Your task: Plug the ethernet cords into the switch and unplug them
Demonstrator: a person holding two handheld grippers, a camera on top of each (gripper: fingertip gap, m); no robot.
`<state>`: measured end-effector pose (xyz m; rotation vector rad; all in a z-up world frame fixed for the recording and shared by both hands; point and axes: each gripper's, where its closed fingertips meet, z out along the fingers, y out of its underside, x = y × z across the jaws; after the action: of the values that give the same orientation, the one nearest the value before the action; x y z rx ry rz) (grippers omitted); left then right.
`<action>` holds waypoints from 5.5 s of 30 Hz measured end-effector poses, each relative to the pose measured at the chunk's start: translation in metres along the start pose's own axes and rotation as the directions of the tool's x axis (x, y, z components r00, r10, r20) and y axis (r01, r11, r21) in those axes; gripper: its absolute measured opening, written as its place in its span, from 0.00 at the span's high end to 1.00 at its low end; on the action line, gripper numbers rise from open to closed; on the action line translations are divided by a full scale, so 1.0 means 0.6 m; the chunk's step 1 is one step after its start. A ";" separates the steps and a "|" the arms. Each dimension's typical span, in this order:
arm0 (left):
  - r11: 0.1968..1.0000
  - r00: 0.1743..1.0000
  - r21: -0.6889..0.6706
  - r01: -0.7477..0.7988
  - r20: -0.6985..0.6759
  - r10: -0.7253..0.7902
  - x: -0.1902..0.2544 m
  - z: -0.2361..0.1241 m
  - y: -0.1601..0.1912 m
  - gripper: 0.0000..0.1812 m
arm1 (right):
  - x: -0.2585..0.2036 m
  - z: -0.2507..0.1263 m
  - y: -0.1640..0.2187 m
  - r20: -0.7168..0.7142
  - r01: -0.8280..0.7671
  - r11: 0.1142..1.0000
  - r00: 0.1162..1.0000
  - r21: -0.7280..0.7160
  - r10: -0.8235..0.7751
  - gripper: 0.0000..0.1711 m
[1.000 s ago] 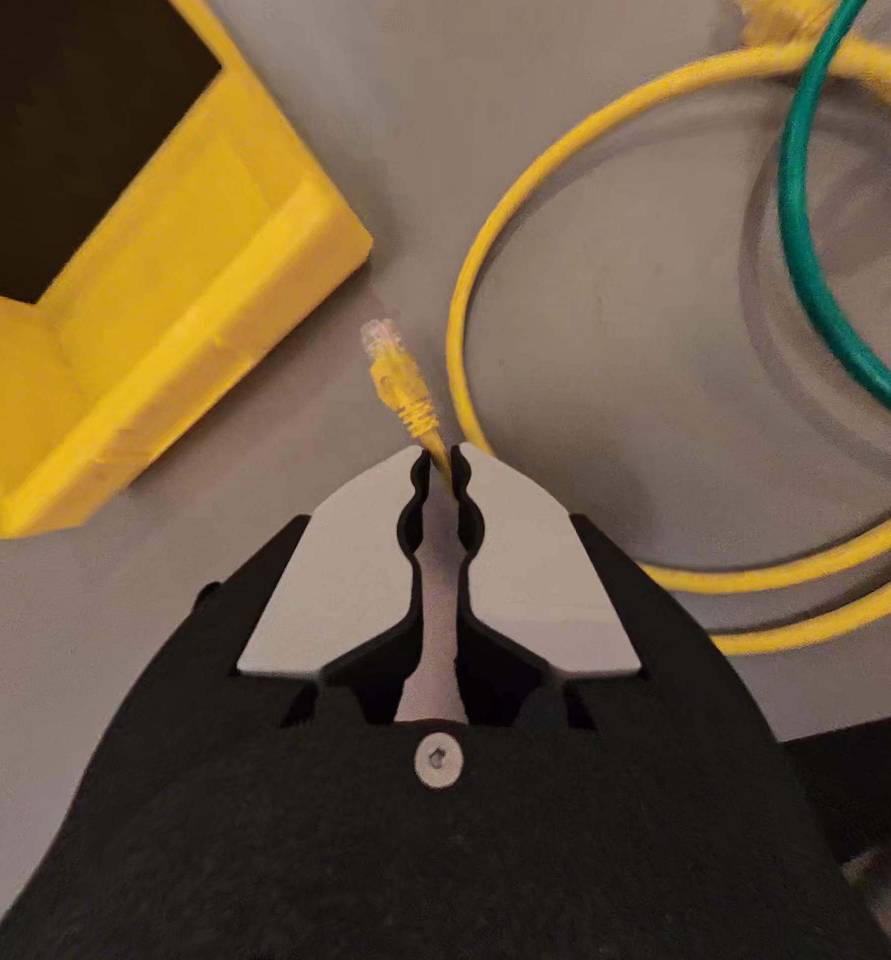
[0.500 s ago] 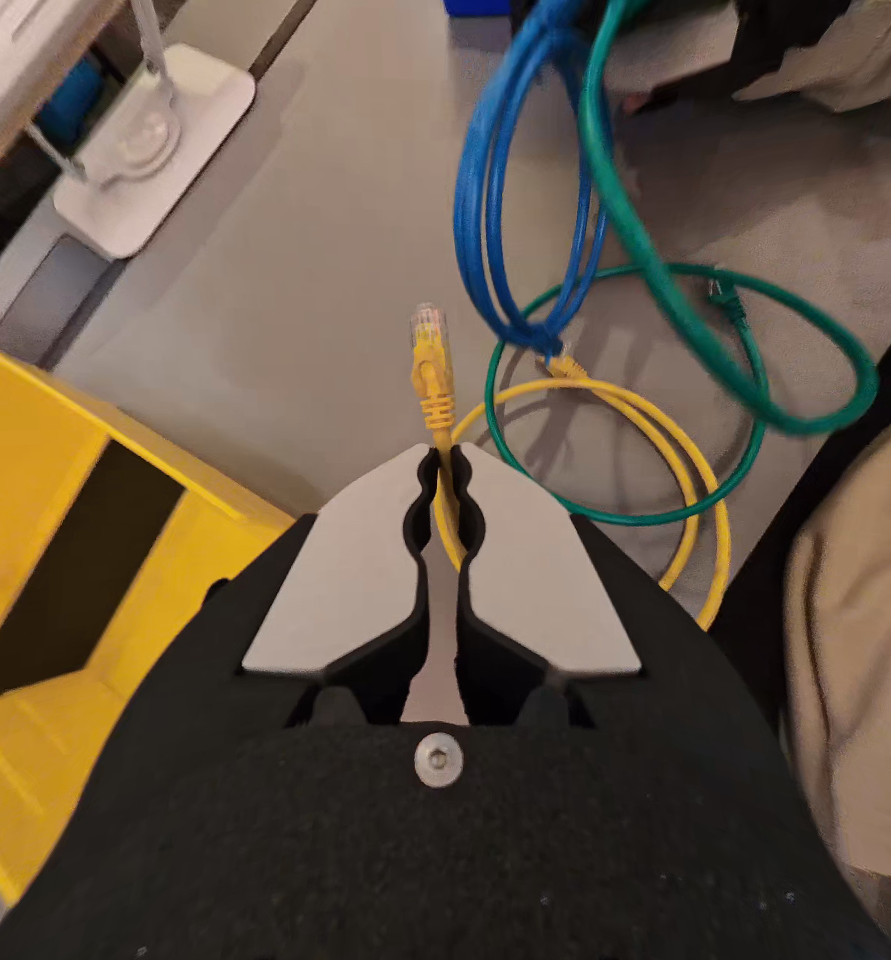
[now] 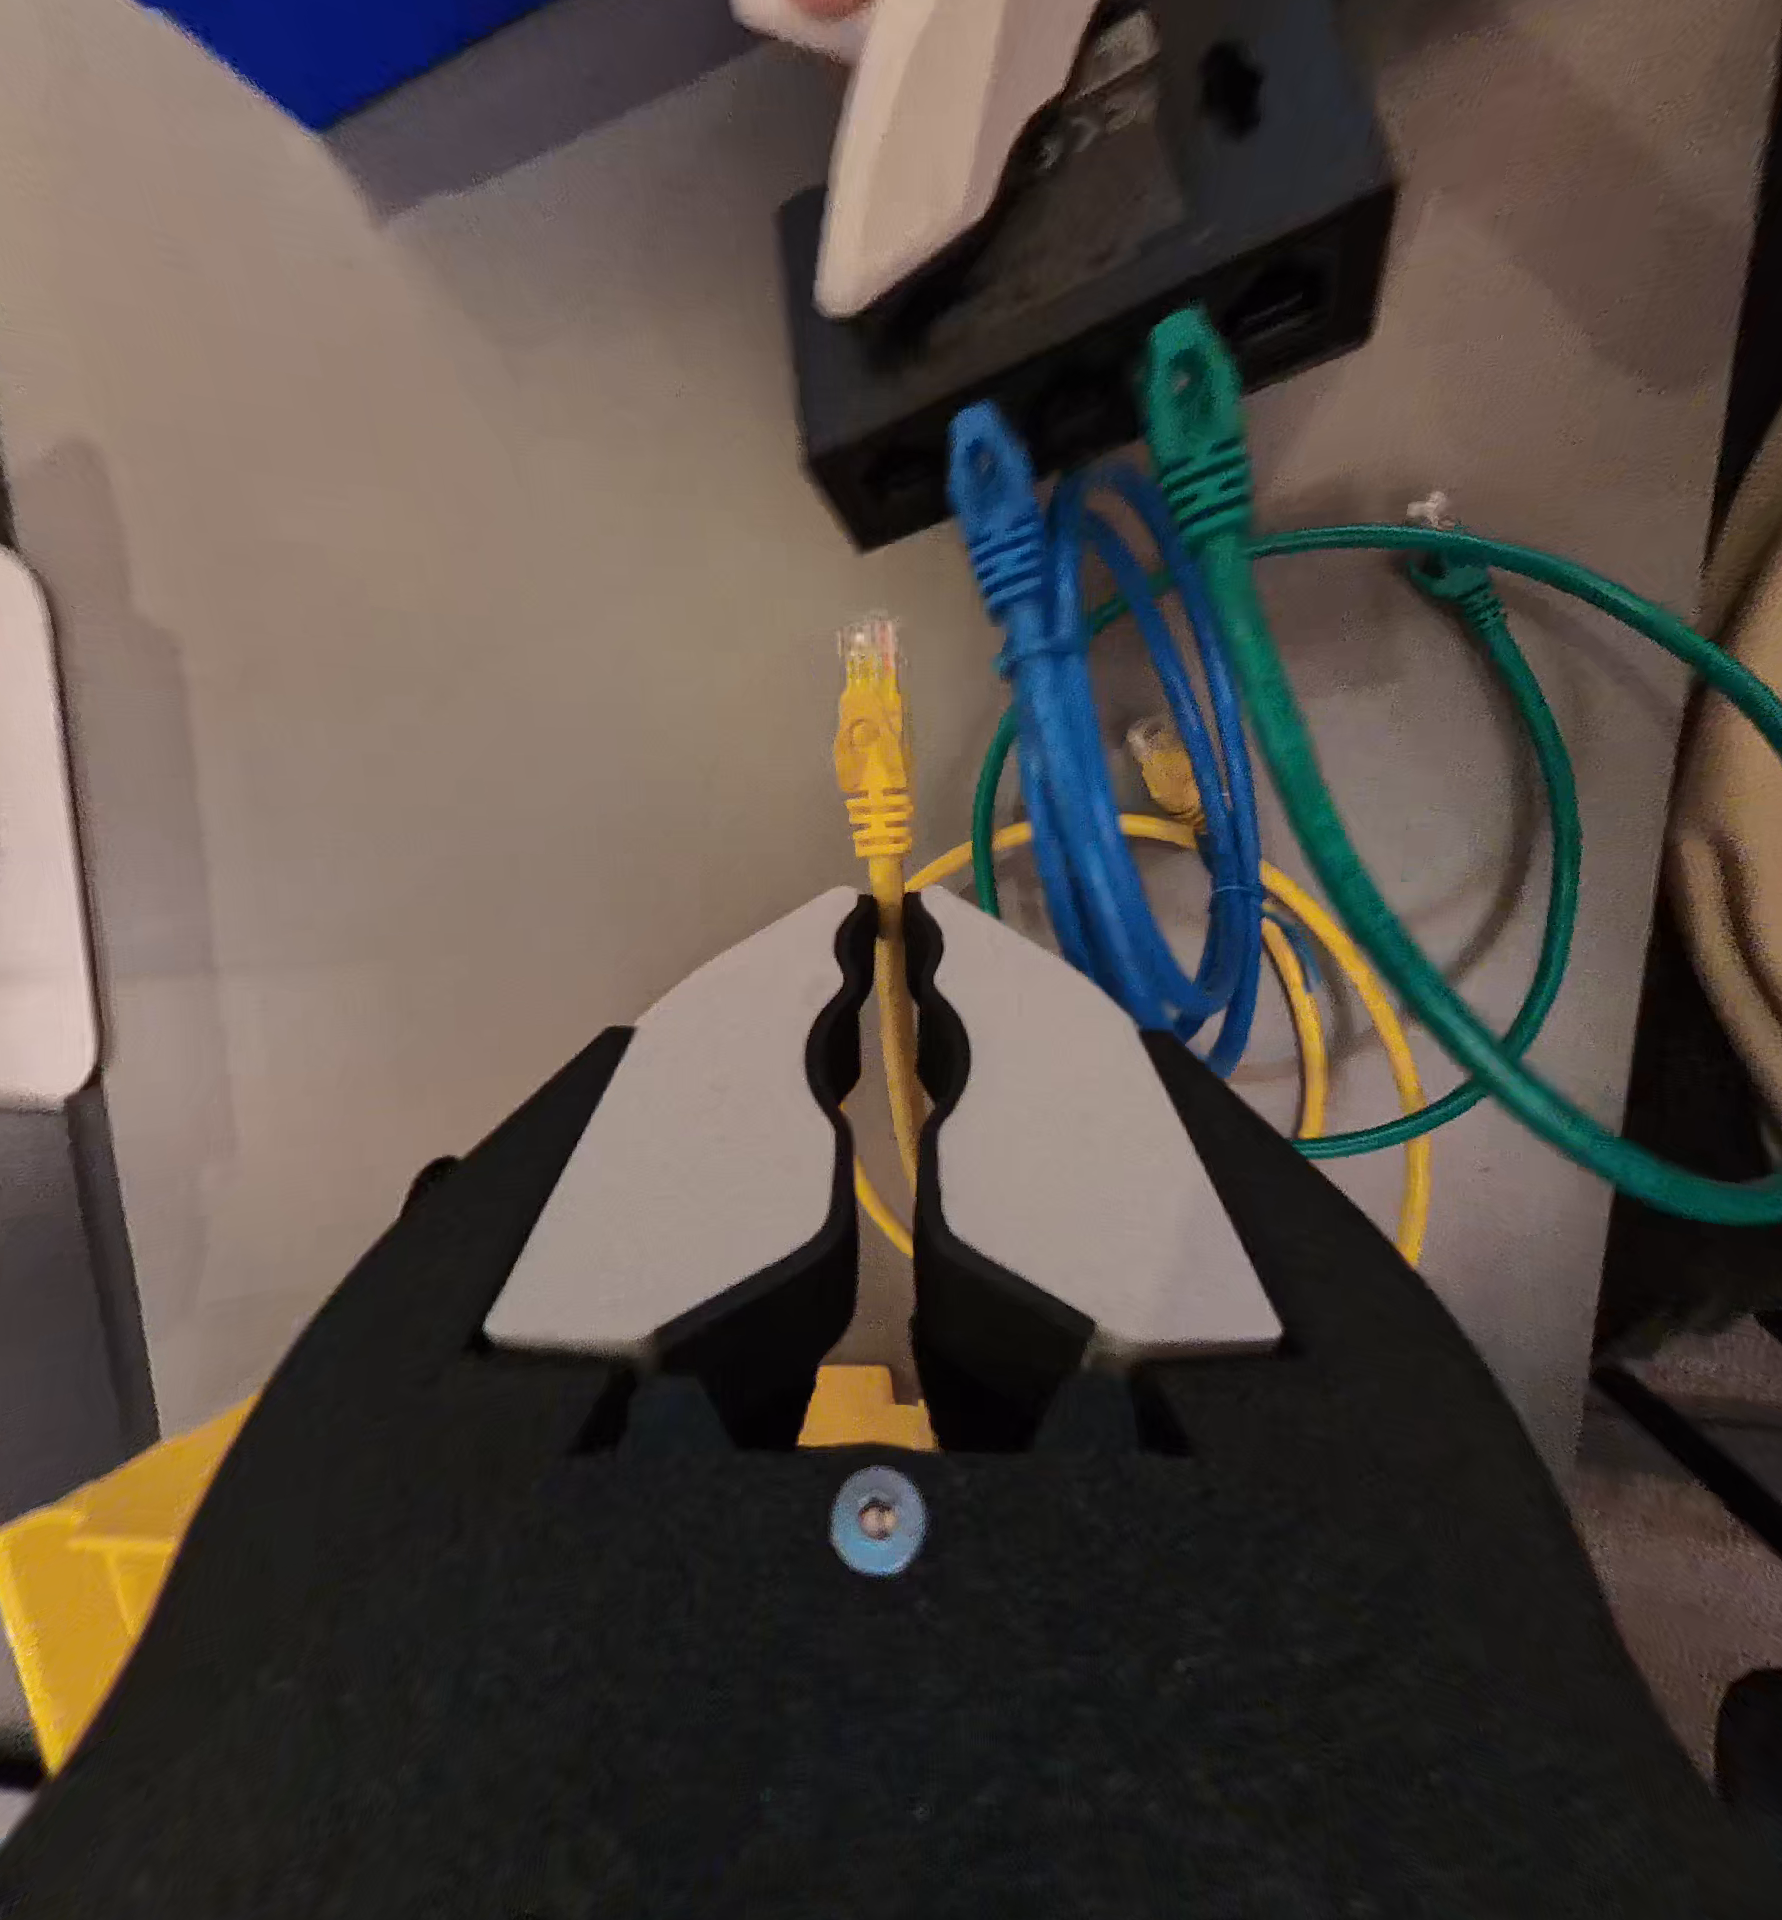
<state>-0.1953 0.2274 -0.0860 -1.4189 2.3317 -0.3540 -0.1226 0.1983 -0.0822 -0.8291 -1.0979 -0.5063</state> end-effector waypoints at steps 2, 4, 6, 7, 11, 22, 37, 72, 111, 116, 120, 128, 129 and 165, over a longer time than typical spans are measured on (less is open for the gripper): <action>0.999 0.999 0.003 -0.048 -0.024 0.048 0.010 0.009 -0.019 0.97 | -0.002 0.001 0.002 0.006 0.000 1.000 1.000 -0.008 0.000 0.82; 0.998 0.998 0.019 -0.056 -0.038 0.057 0.011 0.010 -0.033 0.97 | -0.003 0.001 0.002 0.009 0.008 1.000 1.000 -0.006 -0.008 0.82; 0.998 0.997 0.010 -0.057 -0.043 0.057 0.006 0.014 -0.036 0.97 | -0.005 0.002 0.002 0.013 0.013 1.000 1.000 -0.009 -0.013 0.82; 0.998 0.996 0.001 -0.065 -0.055 0.065 0.008 0.017 -0.035 0.97 | -0.006 0.002 0.002 0.014 0.012 1.000 1.000 -0.011 -0.012 0.82; 0.997 0.996 -0.023 -0.067 -0.068 0.065 0.007 0.025 -0.032 0.97 | -0.009 0.002 0.006 0.023 0.012 1.000 1.000 -0.020 -0.012 0.82; 0.993 0.989 -0.037 0.110 -0.101 -0.113 0.001 0.031 -0.037 0.97 | -0.015 0.005 0.012 0.036 0.015 0.999 0.999 -0.040 -0.014 0.82; 0.963 0.955 0.144 0.228 -0.227 -0.192 0.017 0.022 -0.062 0.97 | -0.022 0.006 0.031 0.070 -0.119 0.990 0.990 -0.074 0.124 0.82; 0.758 0.926 0.539 0.368 -0.284 -0.248 0.019 0.012 -0.077 0.94 | -0.002 -0.003 -0.013 0.029 -0.126 0.990 0.992 0.068 0.124 0.82; 0.738 0.893 0.579 0.346 0.037 -0.448 -0.019 -0.088 0.021 0.77 | 0.003 0.003 -0.017 0.037 -0.211 0.975 0.977 0.074 0.209 0.82; 0.523 0.710 0.700 0.486 0.032 -0.703 0.070 -0.078 0.137 0.80 | 0.009 0.006 -0.012 0.034 -0.232 0.971 0.973 0.053 0.230 0.82; 0.392 0.562 0.731 0.559 0.014 -0.827 0.140 -0.056 0.200 0.82 | 0.054 0.016 -0.015 -0.020 -0.209 0.978 0.978 0.009 0.209 0.82; 0.443 0.604 0.728 0.522 0.051 -0.795 0.183 -0.071 0.191 0.83 | 0.313 0.010 -0.054 -0.158 0.129 0.984 0.976 -0.125 -0.148 0.82; 0.433 0.607 0.730 0.529 0.031 -0.794 0.187 -0.070 0.187 0.83 | 0.351 0.004 -0.059 -0.168 0.178 0.973 0.965 -0.146 -0.202 0.82; 0.445 0.640 0.716 0.538 -0.004 -0.768 0.217 -0.056 0.156 0.84 | 0.680 -0.294 0.288 0.256 0.326 0.353 0.939 -0.877 -0.229 0.82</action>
<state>-0.3385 0.1546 -0.1190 -1.7492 1.0476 -0.9784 0.2623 0.1779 0.1986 -1.6634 -0.9949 -1.4827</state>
